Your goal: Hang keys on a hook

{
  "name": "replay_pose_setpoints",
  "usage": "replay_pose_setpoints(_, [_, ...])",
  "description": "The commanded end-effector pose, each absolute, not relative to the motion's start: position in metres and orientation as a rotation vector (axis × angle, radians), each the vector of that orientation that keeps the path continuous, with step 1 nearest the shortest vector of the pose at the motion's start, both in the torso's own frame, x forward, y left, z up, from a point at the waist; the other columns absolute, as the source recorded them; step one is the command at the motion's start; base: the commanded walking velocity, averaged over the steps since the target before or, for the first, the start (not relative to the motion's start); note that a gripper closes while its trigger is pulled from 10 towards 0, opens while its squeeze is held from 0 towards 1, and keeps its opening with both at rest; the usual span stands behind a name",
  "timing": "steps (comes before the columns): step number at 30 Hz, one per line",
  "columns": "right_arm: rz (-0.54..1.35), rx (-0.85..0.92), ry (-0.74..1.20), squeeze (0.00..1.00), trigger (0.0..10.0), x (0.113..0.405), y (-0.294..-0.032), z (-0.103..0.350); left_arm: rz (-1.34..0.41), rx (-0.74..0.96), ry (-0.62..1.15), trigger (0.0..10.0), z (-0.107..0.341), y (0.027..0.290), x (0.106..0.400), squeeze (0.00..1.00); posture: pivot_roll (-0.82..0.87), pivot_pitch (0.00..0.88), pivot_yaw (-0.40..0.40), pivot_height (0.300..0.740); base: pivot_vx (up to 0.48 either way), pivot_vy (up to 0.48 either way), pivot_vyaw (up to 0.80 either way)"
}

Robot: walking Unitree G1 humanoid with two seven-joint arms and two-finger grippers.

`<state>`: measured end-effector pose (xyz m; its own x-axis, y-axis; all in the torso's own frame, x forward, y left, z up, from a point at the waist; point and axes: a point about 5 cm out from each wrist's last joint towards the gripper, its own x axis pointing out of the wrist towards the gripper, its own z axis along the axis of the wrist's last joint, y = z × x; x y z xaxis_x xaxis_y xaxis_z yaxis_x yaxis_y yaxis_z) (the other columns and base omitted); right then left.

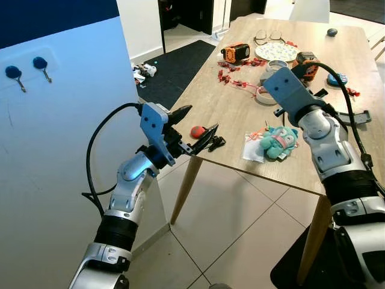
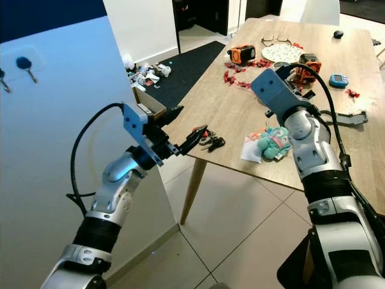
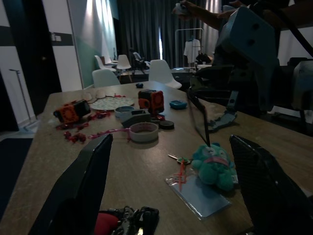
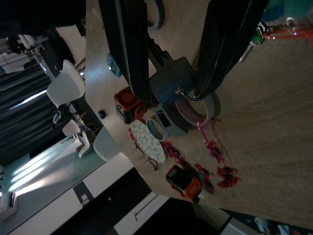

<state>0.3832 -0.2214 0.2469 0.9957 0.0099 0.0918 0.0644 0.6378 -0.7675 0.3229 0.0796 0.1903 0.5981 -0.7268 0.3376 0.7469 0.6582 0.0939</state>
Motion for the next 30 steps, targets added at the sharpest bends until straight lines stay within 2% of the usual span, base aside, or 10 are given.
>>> replay_pose_setpoints(1, [-0.011,-0.872,-0.115,0.0,10.0,0.3837,-0.2153,0.2489,-0.855,-0.038,-0.351,10.0,0.1886,0.0795,0.3234,0.0,-0.07,0.037,0.043,0.74,0.0,0.0,0.0])
replay_pose_setpoints(14, [-0.014,-0.843,-0.125,0.0,10.0,0.3837,-0.2156,0.2498,-0.831,-0.022,-0.283,10.0,0.1833,0.0778,0.3268,0.0,-0.07,0.035,0.041,0.74,0.0,0.0,0.0])
replay_pose_setpoints(30, [-0.024,-0.821,-0.118,0.0,10.0,0.383,-0.2176,0.2478,-0.851,0.007,-0.258,10.0,0.1797,0.0734,0.3252,0.0,-0.07,0.04,0.049,0.74,-0.323,0.0,0.0])
